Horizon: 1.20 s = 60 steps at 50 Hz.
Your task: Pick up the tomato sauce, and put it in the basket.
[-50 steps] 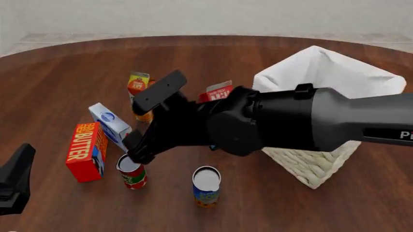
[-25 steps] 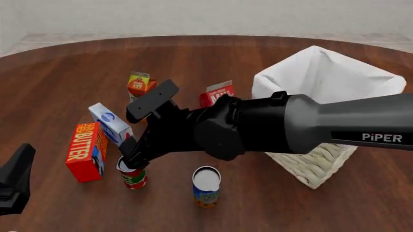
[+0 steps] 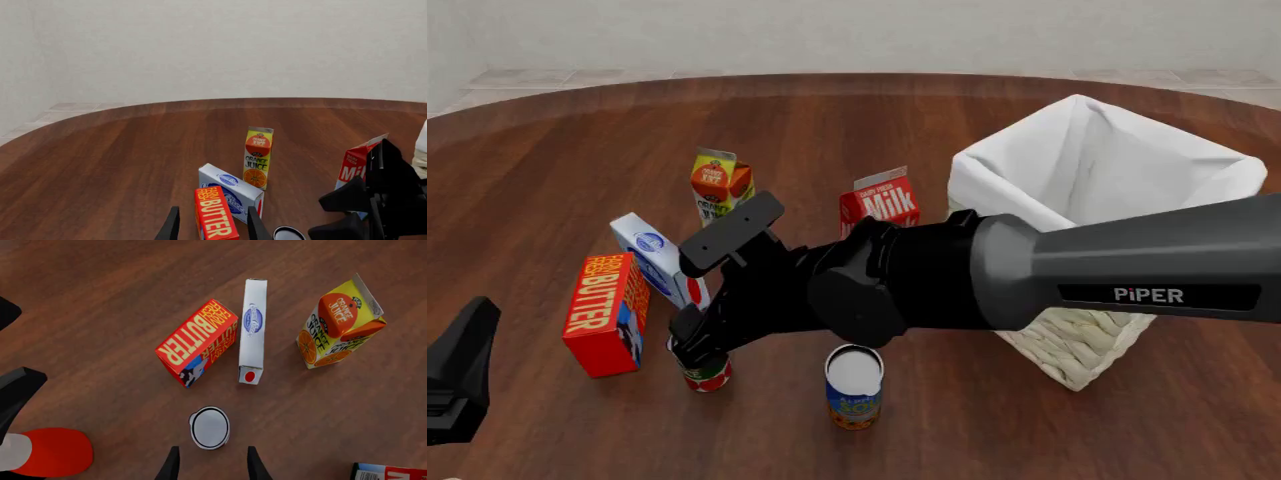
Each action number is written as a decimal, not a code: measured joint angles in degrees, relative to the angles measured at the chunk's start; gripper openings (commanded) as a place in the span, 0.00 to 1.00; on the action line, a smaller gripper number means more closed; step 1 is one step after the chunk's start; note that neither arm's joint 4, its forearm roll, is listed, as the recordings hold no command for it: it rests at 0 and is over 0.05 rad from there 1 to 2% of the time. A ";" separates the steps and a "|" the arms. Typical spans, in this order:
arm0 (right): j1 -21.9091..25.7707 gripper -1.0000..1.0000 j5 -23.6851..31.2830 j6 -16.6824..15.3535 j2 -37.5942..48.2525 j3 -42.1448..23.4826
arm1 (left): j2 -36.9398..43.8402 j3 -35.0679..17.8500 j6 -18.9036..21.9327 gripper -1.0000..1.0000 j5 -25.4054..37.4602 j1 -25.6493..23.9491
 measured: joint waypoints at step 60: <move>0.42 1.00 -0.01 2.91 9.49 -4.57 | 0.00 0.00 0.00 1.00 0.00 0.00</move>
